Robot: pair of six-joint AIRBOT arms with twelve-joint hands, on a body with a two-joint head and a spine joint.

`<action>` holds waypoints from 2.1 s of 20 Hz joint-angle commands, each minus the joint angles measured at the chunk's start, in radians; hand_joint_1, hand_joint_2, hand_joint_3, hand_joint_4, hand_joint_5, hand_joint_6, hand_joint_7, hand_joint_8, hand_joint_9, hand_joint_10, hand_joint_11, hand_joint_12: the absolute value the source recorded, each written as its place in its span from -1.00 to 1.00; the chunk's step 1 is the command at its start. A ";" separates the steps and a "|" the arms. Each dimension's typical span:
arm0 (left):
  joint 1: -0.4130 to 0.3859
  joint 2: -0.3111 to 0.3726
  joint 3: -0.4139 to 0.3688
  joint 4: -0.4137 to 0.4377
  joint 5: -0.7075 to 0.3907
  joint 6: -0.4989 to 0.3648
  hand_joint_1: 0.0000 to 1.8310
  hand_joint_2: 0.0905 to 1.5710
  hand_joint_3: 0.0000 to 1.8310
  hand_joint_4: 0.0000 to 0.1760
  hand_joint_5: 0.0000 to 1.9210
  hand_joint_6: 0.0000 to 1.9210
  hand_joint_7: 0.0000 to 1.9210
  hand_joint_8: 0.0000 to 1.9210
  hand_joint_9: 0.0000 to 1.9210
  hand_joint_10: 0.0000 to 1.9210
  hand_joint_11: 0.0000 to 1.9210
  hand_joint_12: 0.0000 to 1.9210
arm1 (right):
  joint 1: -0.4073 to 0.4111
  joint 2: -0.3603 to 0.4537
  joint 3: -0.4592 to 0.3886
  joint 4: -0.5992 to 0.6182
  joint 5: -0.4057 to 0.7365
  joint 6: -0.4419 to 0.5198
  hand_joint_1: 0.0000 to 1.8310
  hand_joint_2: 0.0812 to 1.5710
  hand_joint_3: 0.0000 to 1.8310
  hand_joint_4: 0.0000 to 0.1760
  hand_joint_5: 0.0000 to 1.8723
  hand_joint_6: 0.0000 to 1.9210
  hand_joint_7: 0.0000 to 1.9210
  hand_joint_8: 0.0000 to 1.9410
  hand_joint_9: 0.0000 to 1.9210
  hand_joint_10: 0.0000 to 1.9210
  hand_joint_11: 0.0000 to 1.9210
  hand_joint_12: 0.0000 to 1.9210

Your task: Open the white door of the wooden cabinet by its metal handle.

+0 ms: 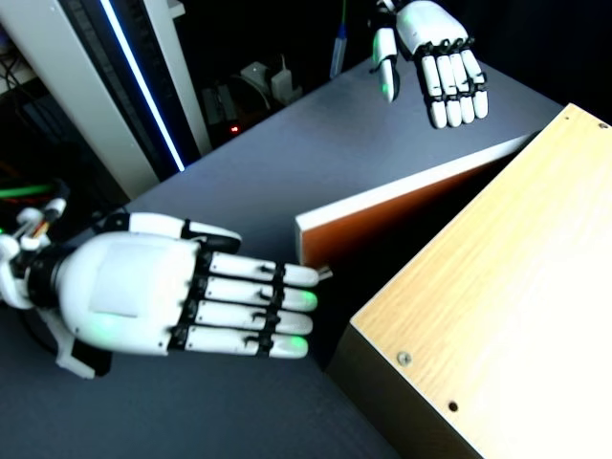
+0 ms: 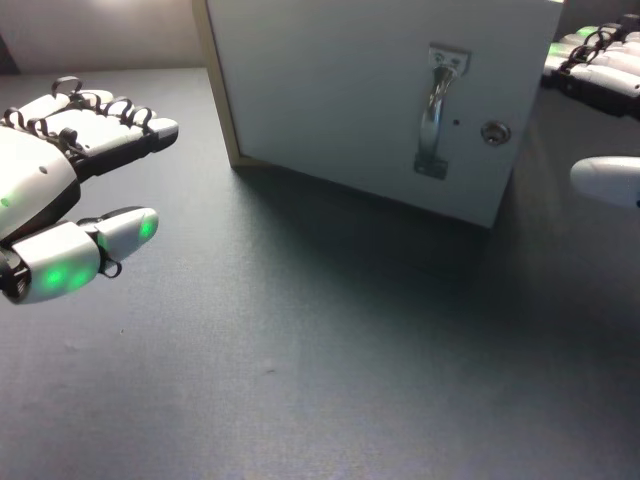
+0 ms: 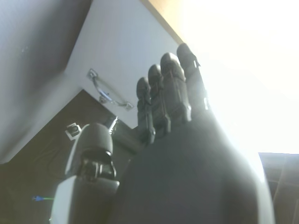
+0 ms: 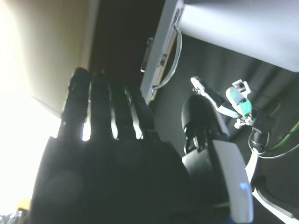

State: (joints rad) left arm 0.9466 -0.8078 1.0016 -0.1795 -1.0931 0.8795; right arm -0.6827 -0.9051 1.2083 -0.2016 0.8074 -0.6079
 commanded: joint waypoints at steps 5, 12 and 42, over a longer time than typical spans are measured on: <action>0.010 0.000 0.004 -0.022 -0.139 -0.012 -0.89 0.90 -1.00 -1.00 -0.72 -1.00 -0.71 -1.00 -0.75 -1.00 -0.89 -0.72 | 0.013 0.025 -0.023 0.024 0.157 -0.001 -0.80 0.84 -1.00 -1.00 -1.00 -1.00 -1.00 -1.00 -1.00 -1.00 -1.00 -1.00; 0.011 -0.003 0.004 -0.024 -0.142 -0.016 -0.89 0.90 -1.00 -1.00 -0.72 -1.00 -0.71 -1.00 -0.75 -1.00 -0.89 -0.72 | 0.012 0.025 -0.041 -0.006 0.177 0.015 -0.81 0.81 -1.00 -1.00 -1.00 -1.00 -1.00 -1.00 -1.00 -1.00 -1.00 -1.00; 0.115 0.022 -0.016 -0.086 -0.249 -0.067 -0.89 0.89 -0.99 -1.00 -0.67 -1.00 -0.70 -1.00 -0.77 -1.00 -1.00 -0.59 | 0.021 -0.075 -0.049 -0.160 0.265 0.143 -0.66 0.78 -1.00 -1.00 -1.00 -1.00 -1.00 -1.00 -1.00 -1.00 -1.00 -1.00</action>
State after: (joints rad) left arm 1.0676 -0.7944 0.9829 -0.2512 -1.2137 0.8135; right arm -0.6754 -0.9829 1.1599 -0.3943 0.9573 -0.4706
